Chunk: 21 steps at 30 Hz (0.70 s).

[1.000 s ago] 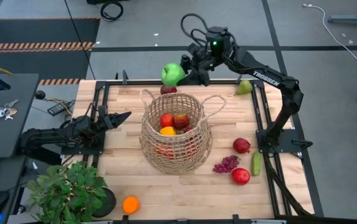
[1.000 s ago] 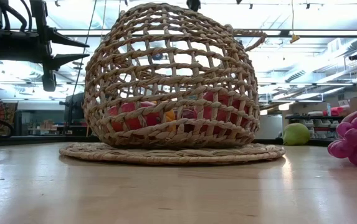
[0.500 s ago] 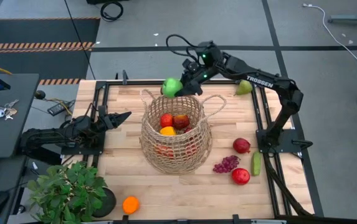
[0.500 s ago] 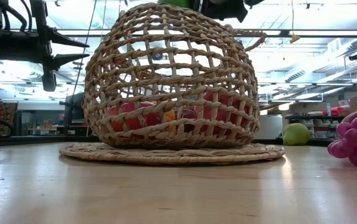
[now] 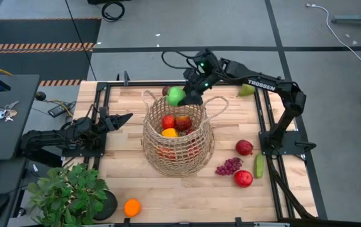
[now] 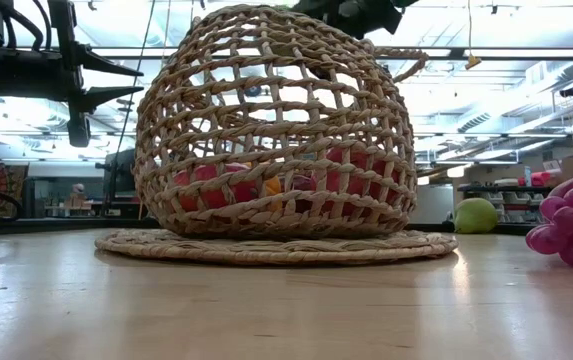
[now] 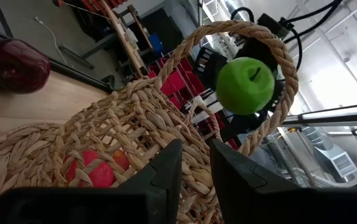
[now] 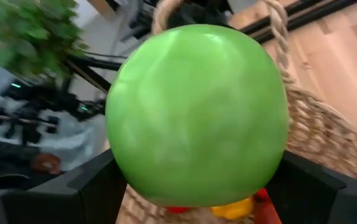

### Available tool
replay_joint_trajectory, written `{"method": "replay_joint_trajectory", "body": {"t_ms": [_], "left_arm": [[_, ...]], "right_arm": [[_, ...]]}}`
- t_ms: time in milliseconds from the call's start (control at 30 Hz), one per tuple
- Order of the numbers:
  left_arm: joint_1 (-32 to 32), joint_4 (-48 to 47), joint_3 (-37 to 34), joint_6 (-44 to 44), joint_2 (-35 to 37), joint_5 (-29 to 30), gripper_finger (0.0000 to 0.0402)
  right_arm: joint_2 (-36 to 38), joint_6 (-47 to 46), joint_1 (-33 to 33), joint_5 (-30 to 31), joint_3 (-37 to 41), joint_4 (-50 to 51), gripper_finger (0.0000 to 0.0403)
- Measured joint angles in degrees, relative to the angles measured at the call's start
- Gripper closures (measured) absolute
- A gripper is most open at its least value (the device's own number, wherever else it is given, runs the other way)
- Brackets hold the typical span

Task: Build produce basket
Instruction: Put the green apple into the basket

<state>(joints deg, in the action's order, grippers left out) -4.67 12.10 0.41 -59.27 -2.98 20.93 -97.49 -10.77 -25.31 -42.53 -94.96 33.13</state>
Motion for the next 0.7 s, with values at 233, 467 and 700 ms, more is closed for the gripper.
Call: {"method": "replay_joint_trajectory", "body": {"t_ms": [233,467,700], "left_arm": [[-0.01,0.0,-0.01,-0.02,0.0,0.02,0.0313],[-0.01,0.0,0.01,-0.02,0.0,0.02,0.0313],[0.0,-0.15,0.01,-0.02,-0.01,0.02,0.0317]], "right_arm": [[0.0,4.59,2.49,7.84,-0.02,5.72,0.007],[-1.12,9.21,7.33,12.13,-0.09,5.28,0.007],[-7.91,8.0,11.78,18.99,-5.18,8.88,0.007]]}}
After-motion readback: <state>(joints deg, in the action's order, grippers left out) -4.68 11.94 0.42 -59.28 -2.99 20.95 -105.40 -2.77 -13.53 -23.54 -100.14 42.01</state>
